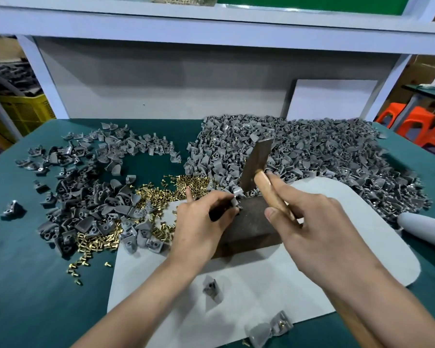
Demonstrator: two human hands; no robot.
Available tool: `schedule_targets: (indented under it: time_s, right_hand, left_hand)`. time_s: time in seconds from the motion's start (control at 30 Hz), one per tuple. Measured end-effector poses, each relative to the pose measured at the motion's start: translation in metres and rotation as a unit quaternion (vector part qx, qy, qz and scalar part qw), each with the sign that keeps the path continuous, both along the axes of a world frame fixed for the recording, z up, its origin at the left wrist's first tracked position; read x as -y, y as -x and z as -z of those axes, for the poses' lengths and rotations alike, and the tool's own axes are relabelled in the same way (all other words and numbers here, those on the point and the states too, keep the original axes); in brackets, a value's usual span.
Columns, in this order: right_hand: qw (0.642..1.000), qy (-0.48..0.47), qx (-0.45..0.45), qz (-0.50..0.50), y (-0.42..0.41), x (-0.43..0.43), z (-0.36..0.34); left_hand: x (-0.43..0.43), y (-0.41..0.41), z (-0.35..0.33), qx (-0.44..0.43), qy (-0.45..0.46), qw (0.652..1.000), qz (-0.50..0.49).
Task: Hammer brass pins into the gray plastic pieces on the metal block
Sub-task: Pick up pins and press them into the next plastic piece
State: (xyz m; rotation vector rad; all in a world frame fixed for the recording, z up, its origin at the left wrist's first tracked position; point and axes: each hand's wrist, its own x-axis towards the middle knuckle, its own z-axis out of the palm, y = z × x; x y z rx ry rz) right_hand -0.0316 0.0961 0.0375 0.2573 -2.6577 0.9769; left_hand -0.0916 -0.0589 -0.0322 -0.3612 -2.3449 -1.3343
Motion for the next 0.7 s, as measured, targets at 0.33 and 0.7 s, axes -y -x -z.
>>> schedule_targets:
  time_s: [0.33, 0.7]
  right_hand:
    - [0.999, 0.002, 0.023, 0.023, -0.002, -0.001, 0.006]
    - [0.999, -0.016, 0.021, 0.018, -0.003, 0.003, 0.015]
  left_hand:
    - [0.003, 0.003, 0.003, 0.056, -0.070, 0.996, 0.010]
    - [0.002, 0.002, 0.002, 0.114, -0.100, 0.988, 0.019]
